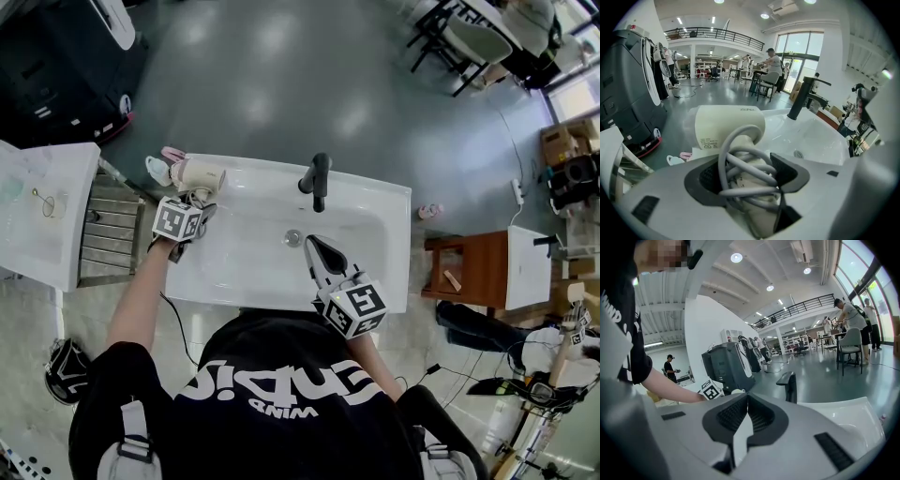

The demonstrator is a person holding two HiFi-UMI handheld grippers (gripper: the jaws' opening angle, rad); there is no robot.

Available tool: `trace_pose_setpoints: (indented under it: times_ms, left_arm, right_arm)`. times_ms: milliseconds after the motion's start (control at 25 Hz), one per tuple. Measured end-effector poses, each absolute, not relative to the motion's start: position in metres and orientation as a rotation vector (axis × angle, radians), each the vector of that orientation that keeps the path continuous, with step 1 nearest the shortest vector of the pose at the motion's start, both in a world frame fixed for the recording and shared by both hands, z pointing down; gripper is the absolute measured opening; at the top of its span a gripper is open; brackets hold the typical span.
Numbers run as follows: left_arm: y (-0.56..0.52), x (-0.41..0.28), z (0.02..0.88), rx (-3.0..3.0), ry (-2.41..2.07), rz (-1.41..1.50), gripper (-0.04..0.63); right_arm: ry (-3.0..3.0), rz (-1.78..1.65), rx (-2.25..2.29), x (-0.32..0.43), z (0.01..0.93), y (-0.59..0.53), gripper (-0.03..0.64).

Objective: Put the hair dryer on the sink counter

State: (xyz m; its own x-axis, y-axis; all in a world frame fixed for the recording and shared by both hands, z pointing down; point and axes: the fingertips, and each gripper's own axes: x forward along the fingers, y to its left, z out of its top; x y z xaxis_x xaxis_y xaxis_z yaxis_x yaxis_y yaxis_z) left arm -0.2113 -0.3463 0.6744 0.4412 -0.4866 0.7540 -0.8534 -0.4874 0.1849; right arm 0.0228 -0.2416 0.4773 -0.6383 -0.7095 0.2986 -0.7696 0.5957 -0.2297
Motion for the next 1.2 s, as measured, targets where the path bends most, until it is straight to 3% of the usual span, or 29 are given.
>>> trace_pose_setpoints:
  times_ms: [240,560,1200]
  left_arm:
    - [-0.346,-0.211,0.675,2.149,-1.151,0.878,0.301]
    - [-0.345,-0.218,0.675,2.119,-1.171,0.864,0.375]
    - [-0.340,-0.221,0.639,2.207,-1.264,0.845,0.380]
  right_arm:
    - [-2.649,0.515,1.237,0.023,0.480,-0.241,0.018]
    - [-2.650,0.521,1.234,0.023,0.480,-0.235,0.018]
    - [-2.671,0.525,1.214,0.024,0.479,-0.232,0.018]
